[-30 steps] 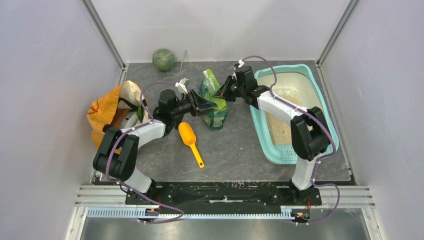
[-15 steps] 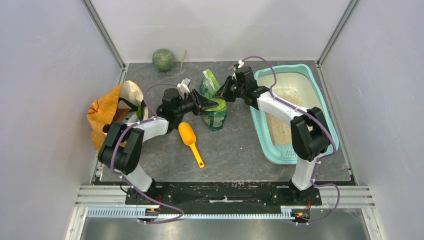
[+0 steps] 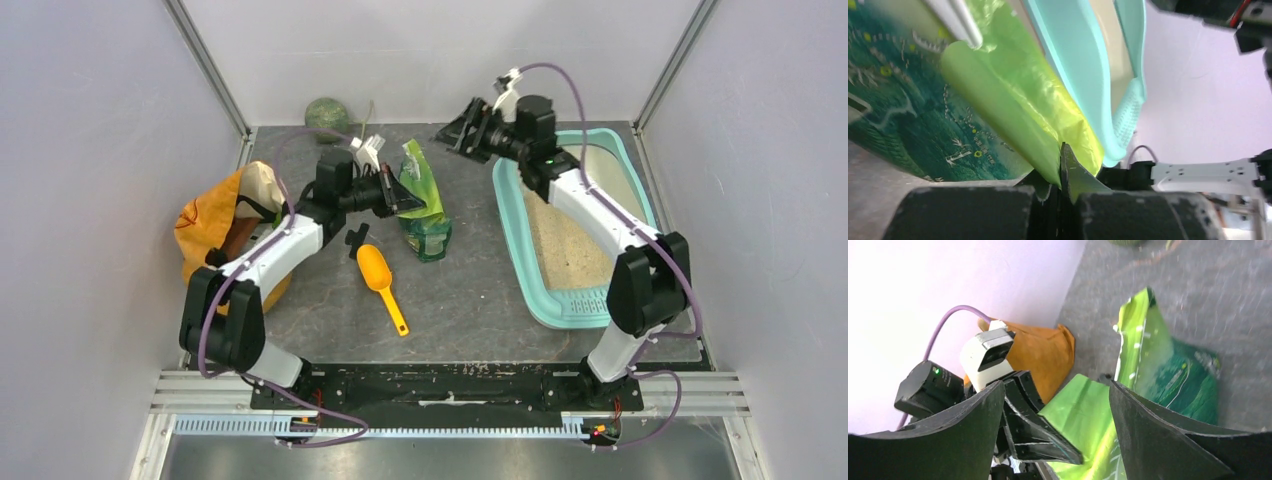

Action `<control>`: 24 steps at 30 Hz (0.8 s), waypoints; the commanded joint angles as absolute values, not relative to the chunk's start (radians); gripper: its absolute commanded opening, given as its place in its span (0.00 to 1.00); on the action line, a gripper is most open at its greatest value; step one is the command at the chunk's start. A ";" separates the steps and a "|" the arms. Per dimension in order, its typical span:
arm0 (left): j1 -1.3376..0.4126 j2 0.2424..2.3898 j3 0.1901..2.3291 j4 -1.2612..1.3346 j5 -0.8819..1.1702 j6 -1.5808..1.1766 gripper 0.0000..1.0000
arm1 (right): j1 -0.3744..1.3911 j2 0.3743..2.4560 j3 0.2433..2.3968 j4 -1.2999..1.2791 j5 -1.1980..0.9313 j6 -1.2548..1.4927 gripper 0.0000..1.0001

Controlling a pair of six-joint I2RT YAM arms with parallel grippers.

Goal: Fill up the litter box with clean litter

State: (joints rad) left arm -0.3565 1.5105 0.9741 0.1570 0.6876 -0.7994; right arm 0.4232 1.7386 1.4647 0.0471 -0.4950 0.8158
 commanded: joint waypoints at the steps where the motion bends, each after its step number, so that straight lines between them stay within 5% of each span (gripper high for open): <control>1: -0.374 1.461 1.222 -0.354 0.698 -0.269 0.02 | 0.331 1.677 1.523 0.120 -0.668 0.760 0.84; 10: -0.401 1.614 1.701 -0.918 0.595 0.340 0.02 | 0.253 1.628 1.486 0.070 -0.712 0.700 0.84; 24: -0.443 1.791 2.161 -1.149 0.524 0.596 0.02 | 0.208 1.571 1.450 0.025 -0.702 0.654 0.84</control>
